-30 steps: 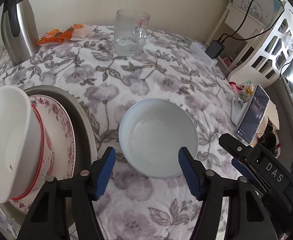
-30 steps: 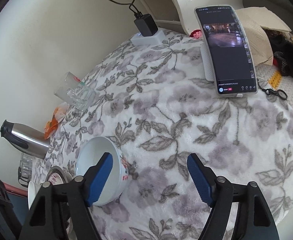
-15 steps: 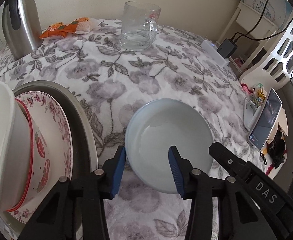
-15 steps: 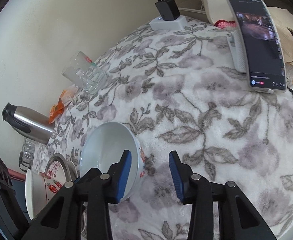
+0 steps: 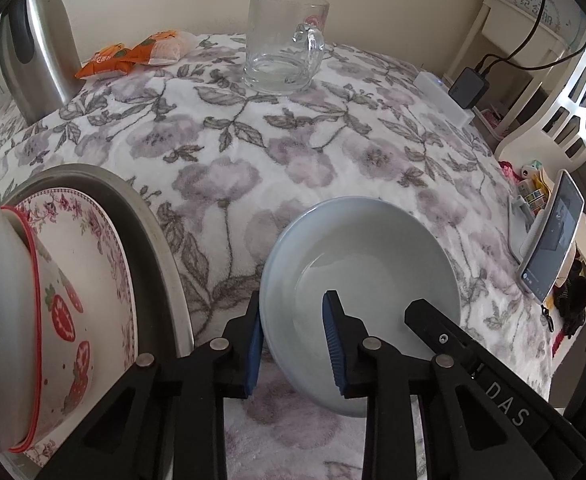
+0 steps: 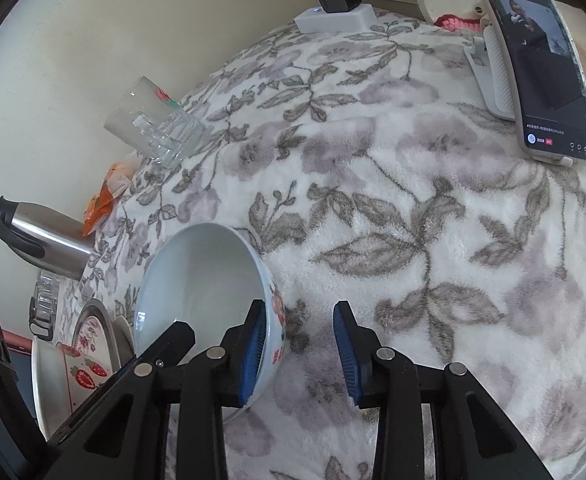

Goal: Organize plates and bowls
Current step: 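Close both grippers on the white round bowl's rim and lift it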

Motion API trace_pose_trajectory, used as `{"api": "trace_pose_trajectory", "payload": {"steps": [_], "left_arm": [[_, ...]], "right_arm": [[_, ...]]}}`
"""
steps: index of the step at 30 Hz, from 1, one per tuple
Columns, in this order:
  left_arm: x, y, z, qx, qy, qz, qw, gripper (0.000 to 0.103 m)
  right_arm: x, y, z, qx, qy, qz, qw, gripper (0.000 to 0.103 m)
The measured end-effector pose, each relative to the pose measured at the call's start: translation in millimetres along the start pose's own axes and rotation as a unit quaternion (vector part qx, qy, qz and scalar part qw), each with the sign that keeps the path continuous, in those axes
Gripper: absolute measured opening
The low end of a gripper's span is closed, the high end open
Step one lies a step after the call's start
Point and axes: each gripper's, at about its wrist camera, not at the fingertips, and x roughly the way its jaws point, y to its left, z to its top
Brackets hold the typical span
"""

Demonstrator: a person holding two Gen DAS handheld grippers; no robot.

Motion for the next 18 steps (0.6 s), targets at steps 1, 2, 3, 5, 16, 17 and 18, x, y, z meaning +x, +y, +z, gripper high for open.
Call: {"api": "trace_pose_trajectory", "payload": {"steps": [1, 2, 3, 5, 16, 17, 18], "left_arm": [[0.5, -0.4, 0.2, 0.002, -0.001, 0.002, 1.0000, 0.029], [1.0, -0.8, 0.6, 0.004, -0.002, 0.003, 1.0000, 0.028], [1.3, -1.3, 1.0, 0.007, -0.004, 0.004, 1.0000, 0.028], [2.0, -1.9, 1.4, 0.011, -0.005, 0.005, 0.9999, 0.027], [2.3, -0.2, 2.7, 0.011, -0.005, 0.001, 0.9999, 0.025], [2.4, -0.4, 2.6, 0.012, -0.005, 0.001, 0.9999, 0.024], [2.3, -0.3, 2.6, 0.012, -0.005, 0.001, 0.9999, 0.023]], "right_arm": [[1.0, -0.1, 0.2, 0.001, 0.000, 0.000, 1.000, 0.037], [2.3, -0.3, 0.3, 0.002, 0.001, 0.001, 1.000, 0.035], [3.9, -0.3, 0.4, 0.003, 0.002, 0.004, 1.000, 0.034], [6.1, 0.0, 0.3, 0.004, 0.003, 0.007, 1.000, 0.032], [12.2, 3.3, -2.2, 0.007, 0.008, 0.031, 0.999, 0.021], [13.6, 2.5, -2.9, 0.010, 0.011, 0.033, 0.999, 0.021], [15.0, 1.9, -3.5, 0.013, 0.013, 0.036, 0.999, 0.021]]}}
